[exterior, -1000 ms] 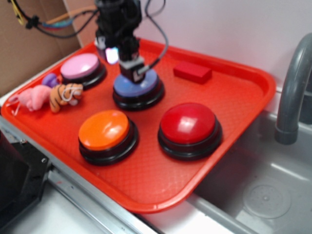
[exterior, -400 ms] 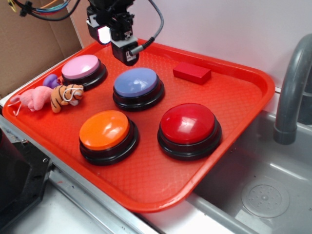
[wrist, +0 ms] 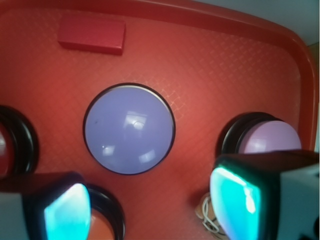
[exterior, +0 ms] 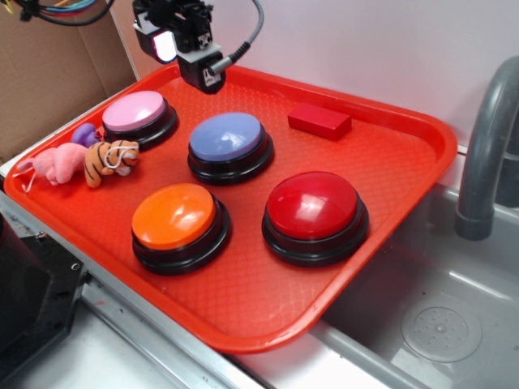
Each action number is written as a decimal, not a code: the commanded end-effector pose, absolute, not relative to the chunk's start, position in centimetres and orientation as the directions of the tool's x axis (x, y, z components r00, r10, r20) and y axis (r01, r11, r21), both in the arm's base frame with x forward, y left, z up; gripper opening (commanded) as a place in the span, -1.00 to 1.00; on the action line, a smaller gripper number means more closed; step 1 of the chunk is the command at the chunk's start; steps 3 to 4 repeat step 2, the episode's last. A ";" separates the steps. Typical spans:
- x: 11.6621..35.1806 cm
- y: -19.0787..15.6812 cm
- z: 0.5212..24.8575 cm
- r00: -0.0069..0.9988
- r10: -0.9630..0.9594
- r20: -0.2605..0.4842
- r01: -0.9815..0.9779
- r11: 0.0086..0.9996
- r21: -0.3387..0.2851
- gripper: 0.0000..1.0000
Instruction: Push the purple button.
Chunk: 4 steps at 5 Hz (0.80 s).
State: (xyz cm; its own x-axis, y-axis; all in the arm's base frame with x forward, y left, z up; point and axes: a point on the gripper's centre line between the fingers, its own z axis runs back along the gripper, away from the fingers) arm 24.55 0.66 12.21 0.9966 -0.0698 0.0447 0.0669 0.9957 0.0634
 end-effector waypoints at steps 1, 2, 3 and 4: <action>24.6 1.3 15.0 0.990 -0.027 0.141 0.016 0.997 0.075 1.00; 23.4 1.9 16.0 0.986 0.008 0.165 -0.020 0.997 0.069 1.00; 23.4 1.9 16.0 0.986 0.008 0.165 -0.020 0.997 0.069 1.00; 23.4 1.9 16.0 0.986 0.008 0.165 -0.020 0.997 0.069 1.00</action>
